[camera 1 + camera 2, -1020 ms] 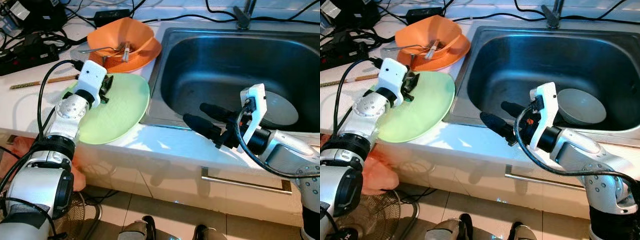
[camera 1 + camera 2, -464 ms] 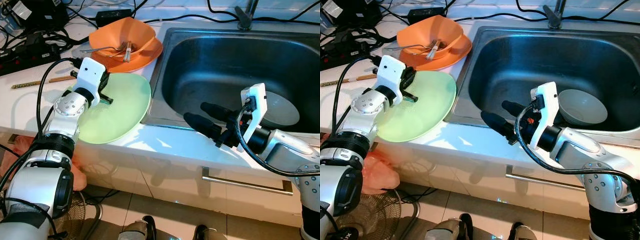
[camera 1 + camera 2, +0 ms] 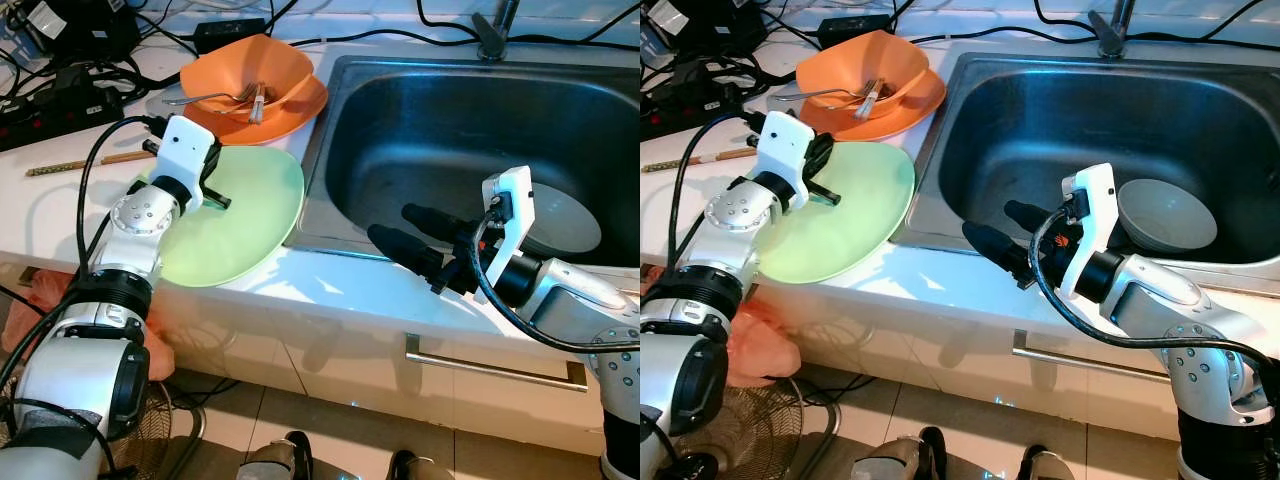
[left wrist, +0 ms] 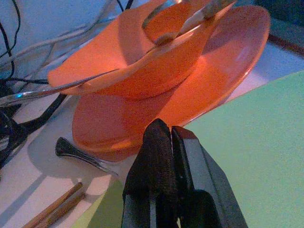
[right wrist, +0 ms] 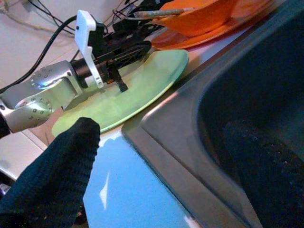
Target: Kitchen organization
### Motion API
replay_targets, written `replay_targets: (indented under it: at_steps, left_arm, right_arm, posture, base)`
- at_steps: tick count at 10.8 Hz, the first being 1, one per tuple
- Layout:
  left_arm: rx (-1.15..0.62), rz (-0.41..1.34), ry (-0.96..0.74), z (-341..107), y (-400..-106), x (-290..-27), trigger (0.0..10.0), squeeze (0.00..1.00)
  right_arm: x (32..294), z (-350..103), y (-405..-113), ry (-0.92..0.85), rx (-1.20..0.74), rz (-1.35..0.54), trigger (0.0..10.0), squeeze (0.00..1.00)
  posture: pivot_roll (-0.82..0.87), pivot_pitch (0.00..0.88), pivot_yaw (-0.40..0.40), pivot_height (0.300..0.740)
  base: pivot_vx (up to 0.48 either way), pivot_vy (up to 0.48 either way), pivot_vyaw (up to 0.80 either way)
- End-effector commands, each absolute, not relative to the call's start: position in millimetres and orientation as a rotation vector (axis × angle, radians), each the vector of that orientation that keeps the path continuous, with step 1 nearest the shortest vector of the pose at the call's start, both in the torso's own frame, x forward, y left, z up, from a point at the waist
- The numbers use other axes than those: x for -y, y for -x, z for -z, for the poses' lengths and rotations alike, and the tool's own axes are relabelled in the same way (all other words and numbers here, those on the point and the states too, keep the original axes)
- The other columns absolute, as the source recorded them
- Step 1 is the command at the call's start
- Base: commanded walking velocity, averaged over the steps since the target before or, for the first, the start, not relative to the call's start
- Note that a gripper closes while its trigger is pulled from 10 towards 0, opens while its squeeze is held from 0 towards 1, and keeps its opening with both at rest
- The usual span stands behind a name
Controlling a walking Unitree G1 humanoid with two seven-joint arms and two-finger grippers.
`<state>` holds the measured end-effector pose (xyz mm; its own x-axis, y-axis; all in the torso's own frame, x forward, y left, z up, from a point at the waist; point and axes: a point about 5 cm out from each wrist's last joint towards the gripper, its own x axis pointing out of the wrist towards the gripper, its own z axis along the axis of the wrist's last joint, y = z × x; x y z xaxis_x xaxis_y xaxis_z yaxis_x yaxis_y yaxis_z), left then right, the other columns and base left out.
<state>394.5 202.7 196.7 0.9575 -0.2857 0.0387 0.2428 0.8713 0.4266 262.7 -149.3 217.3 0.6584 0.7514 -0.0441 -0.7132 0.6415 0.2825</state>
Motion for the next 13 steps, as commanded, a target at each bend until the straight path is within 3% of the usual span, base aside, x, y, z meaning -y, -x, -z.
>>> replay_targets:
  at_steps: [1, 4, 6, 9, 13]
  left_arm:
    - [0.007, 0.339, -0.446, -167, -387, -197, 0.0, 0.0]
    - [0.172, 0.392, -0.443, -172, -373, -171, 0.0, 0.0]
    - [0.309, 0.369, -0.397, -175, -347, -145, 0.0, 0.0]
    - [0.294, 0.266, -0.358, -171, -329, -142, 0.0, 0.0]
    - [0.294, 0.28, -0.348, -174, -322, -136, 0.0, 0.0]
  right_arm:
    - [149, -217, -262, -0.238, -0.16, -0.841, 10.0, 0.0]
    - [151, -217, -263, -0.235, -0.162, -0.84, 10.0, 0.0]
    - [151, -217, -266, -0.234, -0.163, -0.842, 10.0, 0.0]
    - [152, -216, -268, -0.228, -0.164, -0.846, 10.0, 0.0]
    - [153, -216, -269, -0.221, -0.158, -0.842, 10.0, 0.0]
  posture:
    - [-0.02, 0.172, 0.115, 0.74]
    - [-0.02, 0.173, 0.108, 0.74]
    - [-0.01, 0.166, 0.1, 0.74]
    - [-0.01, 0.157, 0.095, 0.74]
    - [-0.02, 0.153, 0.098, 0.74]
  base:
    - [0.0, 0.0, 0.0]
    - [0.0, 0.0, 0.0]
    - [0.0, 0.0, 0.0]
    - [0.0, 0.0, 0.0]
    - [0.0, 0.0, 0.0]
